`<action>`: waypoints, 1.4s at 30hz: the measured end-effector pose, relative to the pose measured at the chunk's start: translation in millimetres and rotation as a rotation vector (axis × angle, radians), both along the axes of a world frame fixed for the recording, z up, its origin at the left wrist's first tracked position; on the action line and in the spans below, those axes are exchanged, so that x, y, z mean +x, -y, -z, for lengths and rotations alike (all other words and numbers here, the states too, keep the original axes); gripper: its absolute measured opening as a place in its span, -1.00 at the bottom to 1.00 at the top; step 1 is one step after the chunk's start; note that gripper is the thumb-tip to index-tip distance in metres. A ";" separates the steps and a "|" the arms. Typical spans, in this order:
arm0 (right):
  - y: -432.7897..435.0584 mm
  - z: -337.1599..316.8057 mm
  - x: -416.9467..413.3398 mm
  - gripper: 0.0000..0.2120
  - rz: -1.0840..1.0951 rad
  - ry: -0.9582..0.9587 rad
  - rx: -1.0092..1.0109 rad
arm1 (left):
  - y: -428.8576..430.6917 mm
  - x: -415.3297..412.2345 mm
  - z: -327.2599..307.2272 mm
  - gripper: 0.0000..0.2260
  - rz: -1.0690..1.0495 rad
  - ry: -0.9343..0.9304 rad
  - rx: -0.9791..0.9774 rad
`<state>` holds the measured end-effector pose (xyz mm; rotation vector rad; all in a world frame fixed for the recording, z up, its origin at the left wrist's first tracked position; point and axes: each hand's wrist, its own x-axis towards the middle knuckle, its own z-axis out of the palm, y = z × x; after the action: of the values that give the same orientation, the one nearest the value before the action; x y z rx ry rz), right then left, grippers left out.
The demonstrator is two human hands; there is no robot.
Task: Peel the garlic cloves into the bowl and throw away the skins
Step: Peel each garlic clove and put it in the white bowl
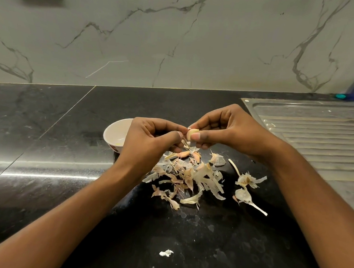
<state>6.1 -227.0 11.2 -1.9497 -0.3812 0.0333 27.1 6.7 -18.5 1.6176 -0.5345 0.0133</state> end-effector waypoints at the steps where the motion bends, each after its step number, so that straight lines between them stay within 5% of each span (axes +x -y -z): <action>1: 0.4 -0.1 -0.2 -0.79 -0.001 0.001 0.013 | 0.1 0.3 0.4 -0.86 -0.013 0.010 0.008; 10: 3.0 -0.2 -0.1 -0.77 -0.016 0.035 0.060 | 1.3 -0.3 0.7 -0.94 -0.004 -0.020 0.058; 26: -0.4 4.5 2.4 -0.78 -0.033 0.168 -0.148 | -0.1 -3.1 -0.2 -0.94 -0.013 0.034 0.109; 42: 4.9 -0.3 -2.7 -0.77 -0.129 0.046 0.049 | 0.9 -0.2 -4.4 -0.87 0.014 -0.060 0.005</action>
<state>3.4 -232.0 11.5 -1.8780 -0.5333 0.0619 26.9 5.8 -14.1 1.6140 -0.5002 -0.0472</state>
